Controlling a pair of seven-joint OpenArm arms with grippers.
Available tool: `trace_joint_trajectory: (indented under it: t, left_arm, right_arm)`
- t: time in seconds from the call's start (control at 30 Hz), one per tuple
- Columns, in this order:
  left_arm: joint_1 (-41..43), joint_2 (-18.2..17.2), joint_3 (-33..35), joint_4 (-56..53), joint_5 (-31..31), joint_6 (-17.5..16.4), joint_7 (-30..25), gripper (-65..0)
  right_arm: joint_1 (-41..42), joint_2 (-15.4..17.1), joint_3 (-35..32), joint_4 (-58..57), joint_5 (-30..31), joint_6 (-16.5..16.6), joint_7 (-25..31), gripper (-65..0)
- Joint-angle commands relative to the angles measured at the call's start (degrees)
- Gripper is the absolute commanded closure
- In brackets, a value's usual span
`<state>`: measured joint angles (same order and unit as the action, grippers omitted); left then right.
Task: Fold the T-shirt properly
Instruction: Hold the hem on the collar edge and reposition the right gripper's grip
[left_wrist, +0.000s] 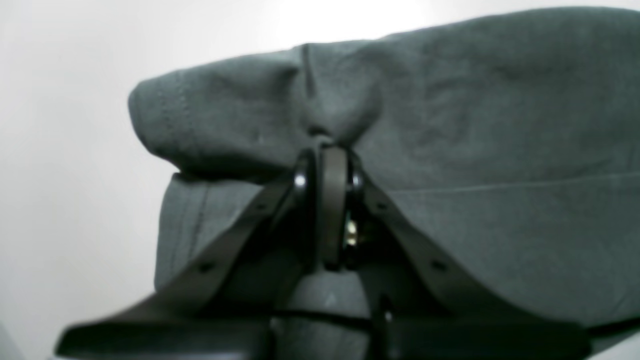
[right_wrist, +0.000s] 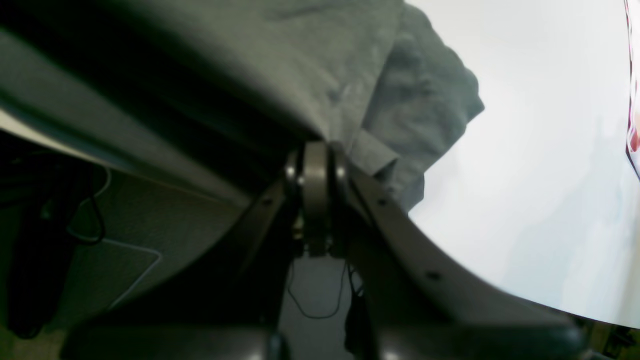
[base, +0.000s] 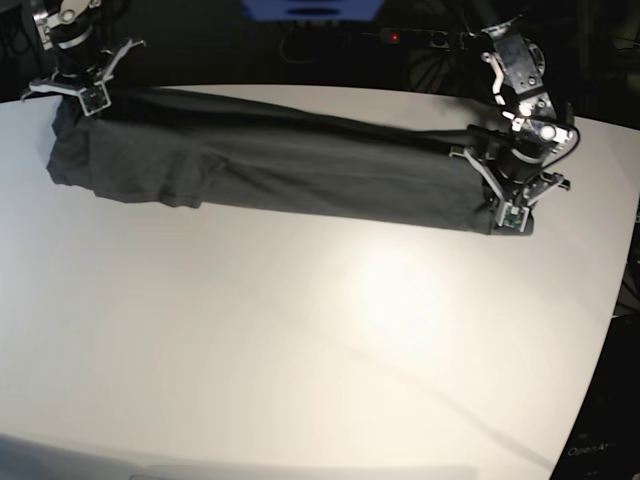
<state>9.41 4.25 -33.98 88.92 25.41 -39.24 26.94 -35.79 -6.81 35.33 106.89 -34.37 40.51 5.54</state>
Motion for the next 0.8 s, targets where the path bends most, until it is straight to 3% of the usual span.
trace_joint_trajectory:
  t: [0.0,0.2,0.77]
  left_arm:
    - [2.2,-0.1,-0.6,-1.8,5.8,-0.8,10.3,-2.6]
    - [2.3,-0.1,-0.6,-1.8,5.8,-0.8,10.3,-2.6]
    - [2.4,-0.1,-0.7,-1.8,5.8,-0.8,10.3,-2.6]
  right_arm:
    - [-1.3,0.3,0.4,1.0,0.4,-0.5,1.8,-0.7]
    - [-4.5,-1.2,0.4,0.9,0.2,-0.5,7.3,-0.7]
    - [-4.2,-1.2,2.4,-1.5,0.0,-0.5,7.5,-2.0]
